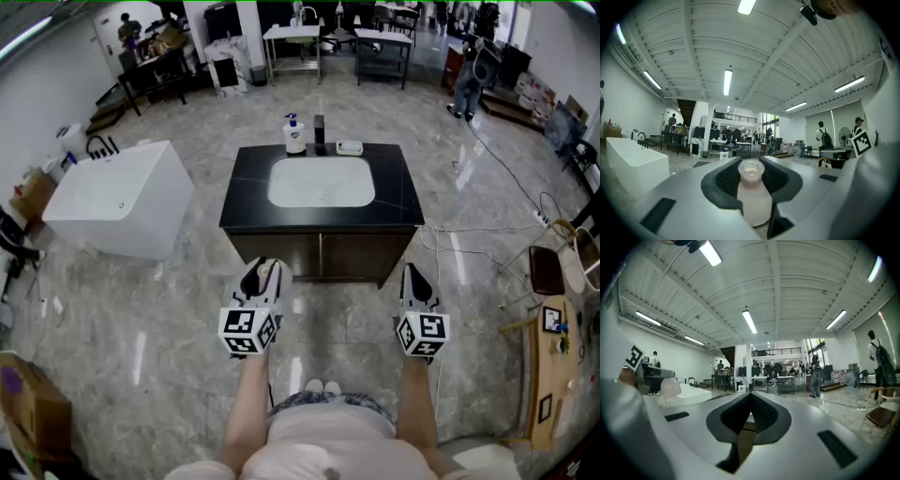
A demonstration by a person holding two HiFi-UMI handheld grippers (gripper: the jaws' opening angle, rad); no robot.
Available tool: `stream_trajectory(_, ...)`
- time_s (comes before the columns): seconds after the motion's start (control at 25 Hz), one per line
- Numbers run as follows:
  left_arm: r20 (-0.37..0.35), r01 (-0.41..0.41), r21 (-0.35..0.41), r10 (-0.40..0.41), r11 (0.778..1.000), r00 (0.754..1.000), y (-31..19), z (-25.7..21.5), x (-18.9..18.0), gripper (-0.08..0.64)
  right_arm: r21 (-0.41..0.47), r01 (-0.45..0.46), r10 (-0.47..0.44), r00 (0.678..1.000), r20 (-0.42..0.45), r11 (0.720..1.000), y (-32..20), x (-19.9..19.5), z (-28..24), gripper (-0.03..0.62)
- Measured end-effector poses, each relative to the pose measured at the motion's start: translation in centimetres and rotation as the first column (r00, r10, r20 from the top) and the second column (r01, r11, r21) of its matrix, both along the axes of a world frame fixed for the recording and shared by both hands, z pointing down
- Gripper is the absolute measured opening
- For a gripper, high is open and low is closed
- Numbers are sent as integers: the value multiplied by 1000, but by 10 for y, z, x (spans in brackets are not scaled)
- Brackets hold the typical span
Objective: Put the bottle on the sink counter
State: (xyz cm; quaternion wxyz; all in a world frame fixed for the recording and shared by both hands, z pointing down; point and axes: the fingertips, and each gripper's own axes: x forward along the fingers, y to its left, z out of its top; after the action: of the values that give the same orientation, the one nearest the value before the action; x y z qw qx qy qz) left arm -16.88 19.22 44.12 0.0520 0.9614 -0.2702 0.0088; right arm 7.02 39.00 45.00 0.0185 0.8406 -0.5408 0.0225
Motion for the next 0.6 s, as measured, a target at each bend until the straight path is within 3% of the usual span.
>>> stream_trajectory(0.6,-3,2,-8,-2,1000,1000,-2,3,4,132,6,-12,12,1000,4,1000,1,4,2,14)
